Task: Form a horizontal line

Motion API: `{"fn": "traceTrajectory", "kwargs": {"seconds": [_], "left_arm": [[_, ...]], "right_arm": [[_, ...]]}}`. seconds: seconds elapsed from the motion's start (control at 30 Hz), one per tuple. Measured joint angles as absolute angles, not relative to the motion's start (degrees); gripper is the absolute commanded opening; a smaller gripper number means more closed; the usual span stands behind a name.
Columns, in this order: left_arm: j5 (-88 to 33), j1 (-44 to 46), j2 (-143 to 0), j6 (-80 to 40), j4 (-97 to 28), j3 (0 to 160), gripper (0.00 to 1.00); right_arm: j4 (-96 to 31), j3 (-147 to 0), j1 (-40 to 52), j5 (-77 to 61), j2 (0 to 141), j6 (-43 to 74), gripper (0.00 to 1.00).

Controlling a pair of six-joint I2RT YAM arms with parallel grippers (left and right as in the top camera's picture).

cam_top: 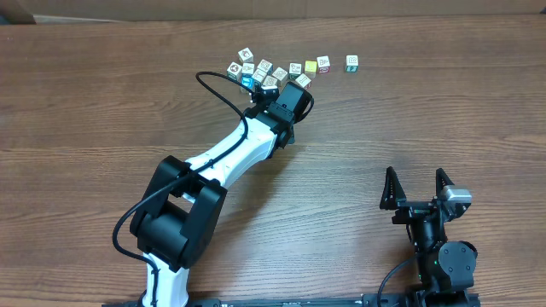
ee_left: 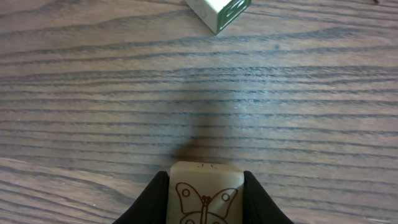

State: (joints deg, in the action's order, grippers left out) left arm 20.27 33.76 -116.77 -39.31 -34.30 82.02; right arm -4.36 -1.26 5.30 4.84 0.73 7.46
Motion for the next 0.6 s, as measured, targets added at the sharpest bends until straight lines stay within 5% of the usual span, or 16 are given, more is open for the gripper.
{"fn": "traceTrajectory", "kwargs": {"seconds": [0.6], "left_arm": [[21.69,33.63,-116.77,-44.03,-37.26,82.02,0.21]], "right_arm": [[-4.36,-1.26,5.28,4.86,0.73,7.46,1.00]]}}
